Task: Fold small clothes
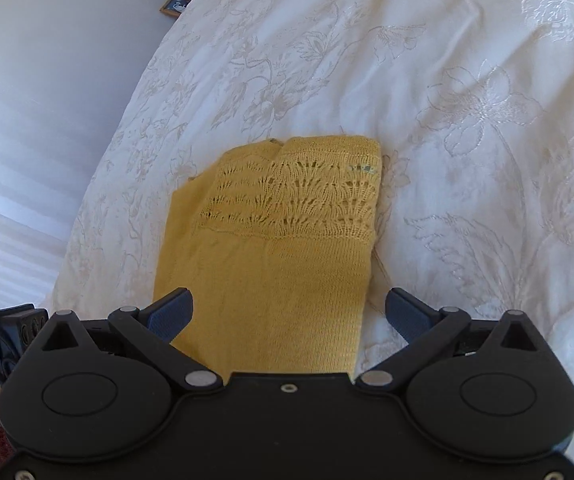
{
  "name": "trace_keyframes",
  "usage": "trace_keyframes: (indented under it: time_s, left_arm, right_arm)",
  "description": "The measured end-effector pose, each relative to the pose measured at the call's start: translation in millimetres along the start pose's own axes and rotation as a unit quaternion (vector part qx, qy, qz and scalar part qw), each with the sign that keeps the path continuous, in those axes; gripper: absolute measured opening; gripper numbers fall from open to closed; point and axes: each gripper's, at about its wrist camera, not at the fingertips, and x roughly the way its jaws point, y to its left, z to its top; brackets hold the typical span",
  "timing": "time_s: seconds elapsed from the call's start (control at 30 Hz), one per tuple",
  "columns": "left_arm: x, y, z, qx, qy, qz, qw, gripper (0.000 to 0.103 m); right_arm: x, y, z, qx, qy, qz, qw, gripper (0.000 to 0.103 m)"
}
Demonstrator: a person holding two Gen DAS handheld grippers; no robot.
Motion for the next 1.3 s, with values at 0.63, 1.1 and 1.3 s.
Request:
trace_keyframes:
  time_s: [0.63,1.1,1.3]
  left_arm:
    - [12,7,25,-0.009,-0.022,-0.119,0.9927,0.103]
    - [-1,14,-4,-0.077,-0.017,-0.097,0.9921,0.071]
    - [-5,13,3,-0.079,-0.003,-0.108,0.991,0.019]
  right_arm:
    - [51,-4,38,-0.005,0.017,0.082,0.996,0.103]
    - [47,0,38,-0.011,0.037,0.059,0.998,0.085]
    - [30,8,35,-0.02,0.023,0.027,0.999,0.044]
